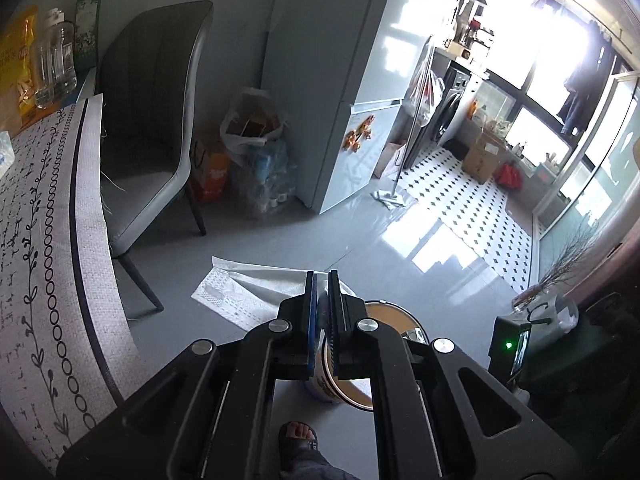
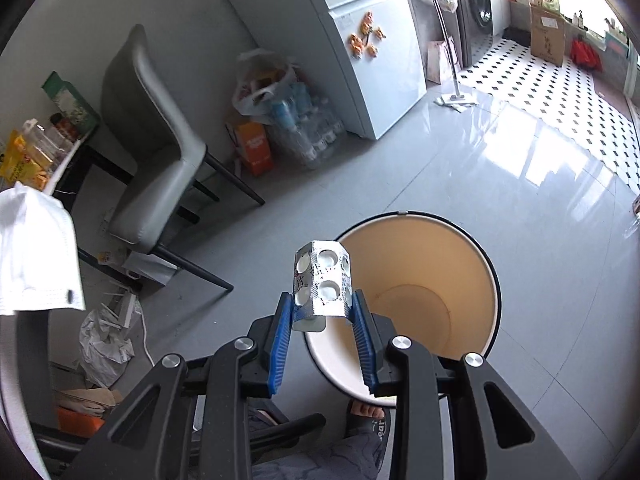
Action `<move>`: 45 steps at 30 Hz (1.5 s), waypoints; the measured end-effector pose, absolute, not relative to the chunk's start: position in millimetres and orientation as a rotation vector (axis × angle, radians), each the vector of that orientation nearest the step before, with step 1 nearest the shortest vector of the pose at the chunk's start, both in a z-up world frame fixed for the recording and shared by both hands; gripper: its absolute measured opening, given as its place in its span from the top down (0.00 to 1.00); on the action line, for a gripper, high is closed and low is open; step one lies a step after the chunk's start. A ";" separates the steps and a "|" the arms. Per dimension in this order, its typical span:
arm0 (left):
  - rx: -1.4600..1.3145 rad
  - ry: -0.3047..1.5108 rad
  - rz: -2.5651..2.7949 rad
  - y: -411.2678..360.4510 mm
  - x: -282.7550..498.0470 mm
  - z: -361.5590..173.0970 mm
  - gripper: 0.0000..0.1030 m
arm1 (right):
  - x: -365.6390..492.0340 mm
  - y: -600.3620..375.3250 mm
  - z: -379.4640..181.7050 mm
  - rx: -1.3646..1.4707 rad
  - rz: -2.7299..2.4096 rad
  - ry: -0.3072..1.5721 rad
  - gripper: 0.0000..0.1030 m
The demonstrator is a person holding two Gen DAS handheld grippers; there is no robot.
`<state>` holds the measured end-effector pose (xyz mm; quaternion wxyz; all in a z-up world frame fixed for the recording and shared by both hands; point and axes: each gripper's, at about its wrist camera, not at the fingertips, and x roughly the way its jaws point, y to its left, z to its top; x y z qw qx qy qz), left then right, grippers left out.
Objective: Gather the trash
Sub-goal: 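Open the right gripper then the left gripper to drop both items into the bin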
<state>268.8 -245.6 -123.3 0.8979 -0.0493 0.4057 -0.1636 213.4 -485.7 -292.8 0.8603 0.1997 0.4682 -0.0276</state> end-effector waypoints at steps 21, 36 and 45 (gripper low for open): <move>-0.086 1.059 -0.440 -327.6 306.0 -181.9 0.94 | 166.6 -553.6 -270.5 0.484 -0.204 0.889 0.36; -0.070 1.392 -0.532 -446.4 332.7 -314.7 0.61 | 99.7 -603.3 -258.3 0.533 -0.340 0.859 0.35; -0.087 1.321 -0.513 -430.2 321.4 -261.3 0.40 | 100.0 -596.2 -246.9 0.505 -0.332 0.863 0.27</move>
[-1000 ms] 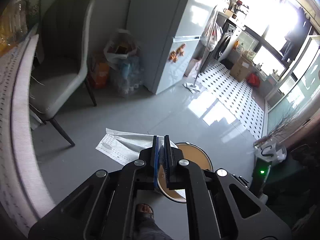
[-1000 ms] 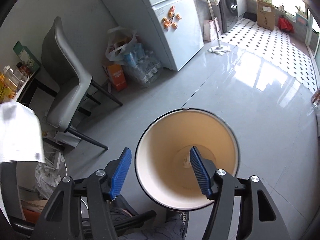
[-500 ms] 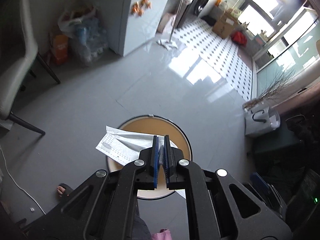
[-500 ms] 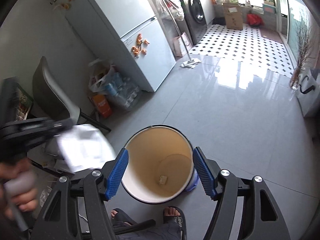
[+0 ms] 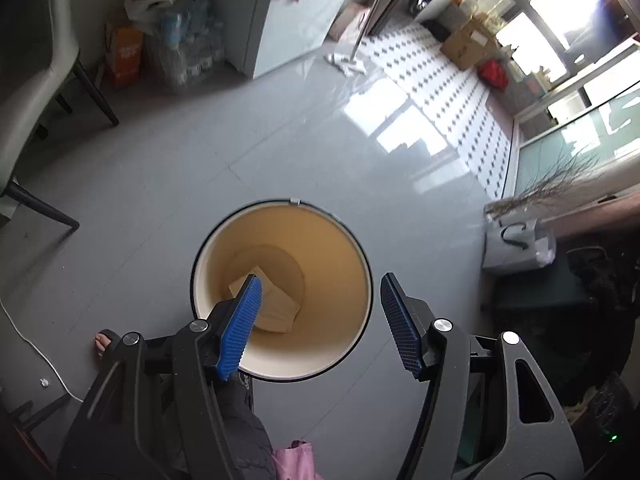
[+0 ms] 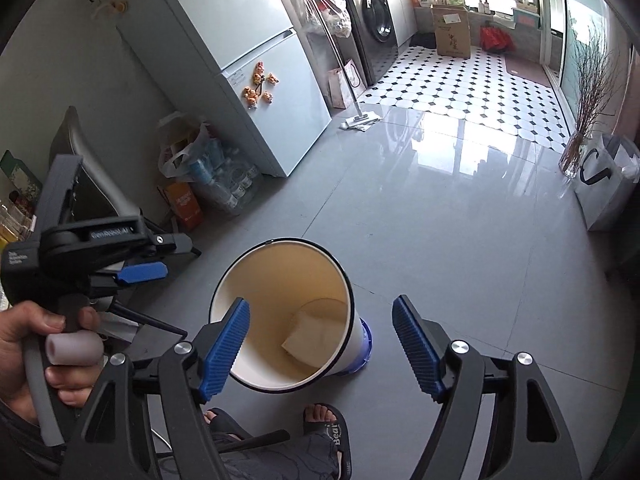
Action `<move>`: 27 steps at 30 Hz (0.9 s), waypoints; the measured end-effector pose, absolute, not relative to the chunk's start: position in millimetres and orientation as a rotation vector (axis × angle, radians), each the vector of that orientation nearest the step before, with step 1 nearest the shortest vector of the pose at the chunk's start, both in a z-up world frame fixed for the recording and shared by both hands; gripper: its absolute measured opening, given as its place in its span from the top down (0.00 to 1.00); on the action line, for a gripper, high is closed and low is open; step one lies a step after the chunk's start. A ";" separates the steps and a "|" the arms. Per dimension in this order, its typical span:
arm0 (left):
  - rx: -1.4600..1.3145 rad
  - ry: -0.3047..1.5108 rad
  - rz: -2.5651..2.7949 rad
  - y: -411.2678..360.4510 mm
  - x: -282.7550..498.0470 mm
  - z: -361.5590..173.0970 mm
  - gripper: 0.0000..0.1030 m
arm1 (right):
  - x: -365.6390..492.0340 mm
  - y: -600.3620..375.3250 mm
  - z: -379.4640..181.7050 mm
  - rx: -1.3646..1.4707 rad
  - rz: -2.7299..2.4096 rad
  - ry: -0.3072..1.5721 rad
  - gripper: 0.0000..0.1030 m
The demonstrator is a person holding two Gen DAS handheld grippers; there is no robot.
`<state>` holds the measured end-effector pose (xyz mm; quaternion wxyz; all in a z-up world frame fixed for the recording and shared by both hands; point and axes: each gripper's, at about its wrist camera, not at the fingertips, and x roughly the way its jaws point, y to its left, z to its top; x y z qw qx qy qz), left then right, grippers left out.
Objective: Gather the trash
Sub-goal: 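Open the right gripper then the left gripper to drop both items into the bin, then move both tools back over the table toward the trash pile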
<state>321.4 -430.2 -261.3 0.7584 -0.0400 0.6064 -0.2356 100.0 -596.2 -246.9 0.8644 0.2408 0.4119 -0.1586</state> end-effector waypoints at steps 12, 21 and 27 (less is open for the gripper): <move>-0.179 1.106 -0.475 -334.2 292.5 -148.9 0.10 | 85.3 -554.8 -183.0 0.437 -0.310 0.776 0.08; -0.227 0.877 -0.437 -235.9 244.1 -75.7 0.06 | 84.7 -490.0 -115.8 0.344 -0.191 0.660 0.07; -0.182 0.756 -0.400 -185.3 216.4 -38.7 0.06 | 87.9 -432.2 -79.4 0.289 -0.099 0.577 0.07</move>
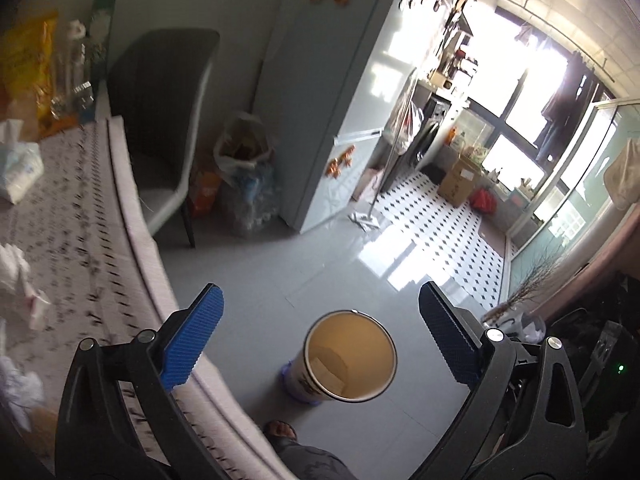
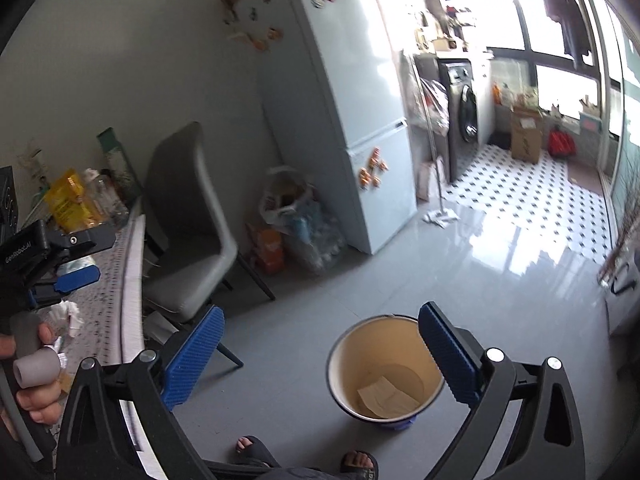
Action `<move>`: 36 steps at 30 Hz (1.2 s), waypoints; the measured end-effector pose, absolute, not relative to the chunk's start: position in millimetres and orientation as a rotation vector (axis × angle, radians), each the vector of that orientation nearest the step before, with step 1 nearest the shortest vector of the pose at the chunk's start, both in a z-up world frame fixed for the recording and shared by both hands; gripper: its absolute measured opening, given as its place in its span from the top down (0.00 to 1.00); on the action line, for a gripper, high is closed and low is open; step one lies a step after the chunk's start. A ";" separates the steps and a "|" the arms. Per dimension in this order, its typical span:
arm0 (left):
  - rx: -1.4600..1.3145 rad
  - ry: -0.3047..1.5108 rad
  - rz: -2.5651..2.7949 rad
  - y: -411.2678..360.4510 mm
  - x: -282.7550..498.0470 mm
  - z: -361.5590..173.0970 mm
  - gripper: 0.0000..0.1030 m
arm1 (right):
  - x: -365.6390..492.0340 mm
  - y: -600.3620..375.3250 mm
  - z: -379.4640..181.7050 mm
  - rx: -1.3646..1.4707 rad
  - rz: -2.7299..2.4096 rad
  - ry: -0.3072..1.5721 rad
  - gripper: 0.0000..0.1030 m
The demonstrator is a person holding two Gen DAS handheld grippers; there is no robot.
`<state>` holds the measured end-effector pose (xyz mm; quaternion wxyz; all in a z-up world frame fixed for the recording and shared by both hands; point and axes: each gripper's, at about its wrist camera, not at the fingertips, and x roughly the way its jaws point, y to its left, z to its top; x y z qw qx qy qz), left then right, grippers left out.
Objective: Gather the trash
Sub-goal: 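Move both tools back over the table toward the trash pile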
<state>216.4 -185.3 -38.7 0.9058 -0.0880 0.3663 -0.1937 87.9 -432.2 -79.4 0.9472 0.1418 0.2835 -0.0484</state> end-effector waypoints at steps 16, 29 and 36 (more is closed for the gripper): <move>-0.219 0.527 -0.077 -30.1 135.3 -9.1 0.06 | 104.9 -291.2 -41.7 0.200 0.191 0.548 0.07; -0.320 0.545 -0.034 50.3 75.6 -30.9 0.06 | 104.6 -221.3 -56.9 0.131 0.360 0.609 0.07; -0.295 0.590 -0.050 78.3 56.6 -49.9 0.06 | 106.5 -196.2 -61.4 0.045 0.426 0.638 0.07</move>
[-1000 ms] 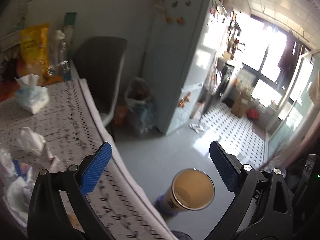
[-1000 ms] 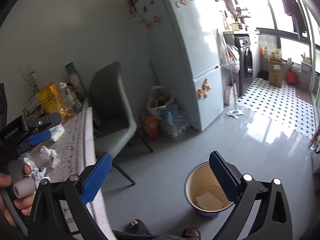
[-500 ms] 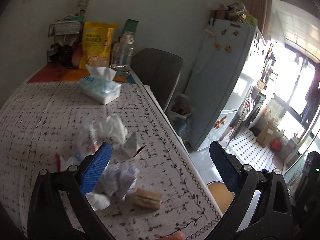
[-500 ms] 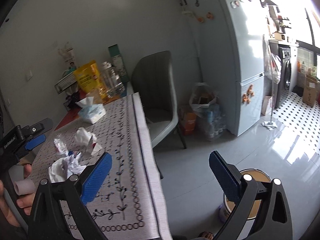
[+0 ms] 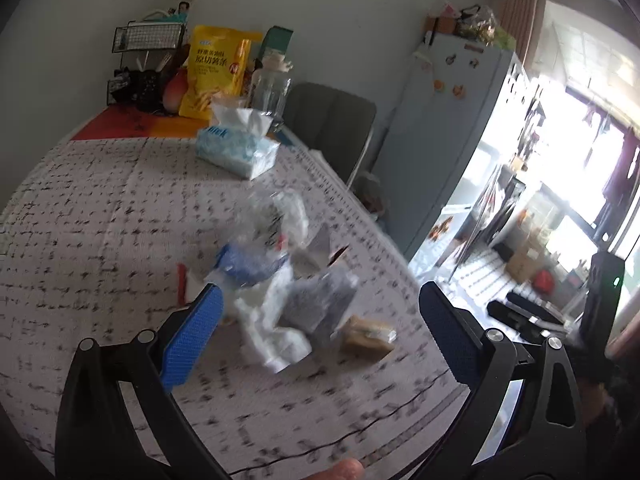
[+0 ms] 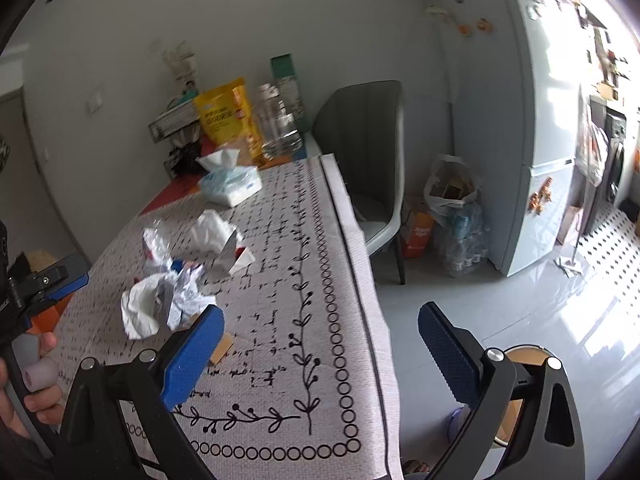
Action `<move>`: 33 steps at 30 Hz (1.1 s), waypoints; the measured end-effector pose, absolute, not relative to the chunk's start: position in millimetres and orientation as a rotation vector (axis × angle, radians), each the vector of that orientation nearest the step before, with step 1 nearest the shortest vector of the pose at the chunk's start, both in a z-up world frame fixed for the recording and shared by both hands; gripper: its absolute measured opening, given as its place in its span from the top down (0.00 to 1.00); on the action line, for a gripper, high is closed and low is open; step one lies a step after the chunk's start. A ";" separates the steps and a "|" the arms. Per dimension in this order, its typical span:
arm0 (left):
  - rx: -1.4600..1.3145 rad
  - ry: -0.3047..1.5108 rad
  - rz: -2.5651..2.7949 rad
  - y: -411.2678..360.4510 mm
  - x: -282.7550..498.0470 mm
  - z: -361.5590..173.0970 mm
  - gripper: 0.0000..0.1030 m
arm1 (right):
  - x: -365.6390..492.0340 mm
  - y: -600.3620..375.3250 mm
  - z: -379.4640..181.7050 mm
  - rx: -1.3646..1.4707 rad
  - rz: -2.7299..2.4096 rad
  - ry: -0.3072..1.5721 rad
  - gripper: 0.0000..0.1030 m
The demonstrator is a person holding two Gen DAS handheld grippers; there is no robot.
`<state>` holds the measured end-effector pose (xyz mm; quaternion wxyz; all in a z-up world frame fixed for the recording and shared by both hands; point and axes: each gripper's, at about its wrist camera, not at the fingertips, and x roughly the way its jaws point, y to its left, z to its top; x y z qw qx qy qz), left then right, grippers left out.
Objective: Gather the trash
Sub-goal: 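Move both tools back over the table toward the trash pile, then grasp the crumpled white tissue with the left gripper while the right gripper grasps the brown box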
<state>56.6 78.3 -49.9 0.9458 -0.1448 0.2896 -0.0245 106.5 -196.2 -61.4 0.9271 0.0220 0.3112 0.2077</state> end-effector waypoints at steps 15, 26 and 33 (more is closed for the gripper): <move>-0.405 0.764 0.013 100.5 83.2 -101.1 0.20 | 108.7 -195.8 -76.3 -0.002 0.463 0.711 0.07; -0.419 0.786 -0.024 97.7 81.8 -108.4 0.92 | 110.7 -181.3 -81.1 -0.058 0.488 0.748 0.07; -0.446 0.736 0.021 117.5 55.4 -95.3 0.93 | 114.6 -138.8 -87.5 -0.165 0.603 0.764 0.08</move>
